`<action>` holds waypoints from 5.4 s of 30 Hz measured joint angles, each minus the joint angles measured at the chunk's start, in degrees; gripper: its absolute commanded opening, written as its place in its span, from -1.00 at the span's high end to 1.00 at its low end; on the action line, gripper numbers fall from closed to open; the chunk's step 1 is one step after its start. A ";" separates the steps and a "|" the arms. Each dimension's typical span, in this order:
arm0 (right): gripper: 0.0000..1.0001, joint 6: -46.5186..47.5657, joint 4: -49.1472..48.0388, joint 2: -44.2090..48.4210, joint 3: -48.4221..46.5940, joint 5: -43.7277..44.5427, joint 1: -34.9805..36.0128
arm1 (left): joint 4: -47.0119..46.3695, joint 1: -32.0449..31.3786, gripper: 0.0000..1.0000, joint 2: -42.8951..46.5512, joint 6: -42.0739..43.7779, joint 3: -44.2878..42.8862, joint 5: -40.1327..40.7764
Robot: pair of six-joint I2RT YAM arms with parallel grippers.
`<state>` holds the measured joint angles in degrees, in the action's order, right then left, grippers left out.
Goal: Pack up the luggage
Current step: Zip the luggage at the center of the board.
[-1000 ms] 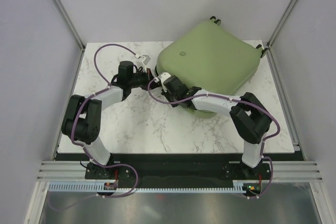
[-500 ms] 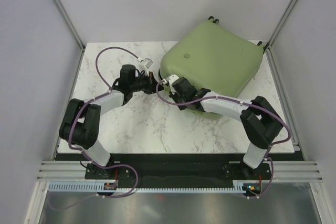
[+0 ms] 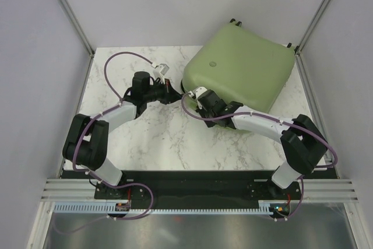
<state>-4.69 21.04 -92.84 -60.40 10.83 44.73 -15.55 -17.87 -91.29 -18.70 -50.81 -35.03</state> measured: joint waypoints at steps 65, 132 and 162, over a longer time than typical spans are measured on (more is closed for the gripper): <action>1.00 -11.91 4.74 16.74 9.75 1.11 -3.28 | -3.76 -2.49 0.95 -5.20 -2.54 -5.14 -2.49; -0.41 -18.03 16.20 5.05 -34.05 -14.88 -16.74 | 8.46 -26.84 0.95 10.71 10.23 7.93 12.52; -0.38 -15.41 12.59 -14.01 -41.68 -6.40 -9.60 | 11.02 -25.70 0.95 13.46 6.67 7.72 17.62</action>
<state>-20.10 33.63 -106.85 -102.08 4.43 35.14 -4.54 -43.57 -77.82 -12.03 -43.09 -17.41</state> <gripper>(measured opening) 0.685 0.025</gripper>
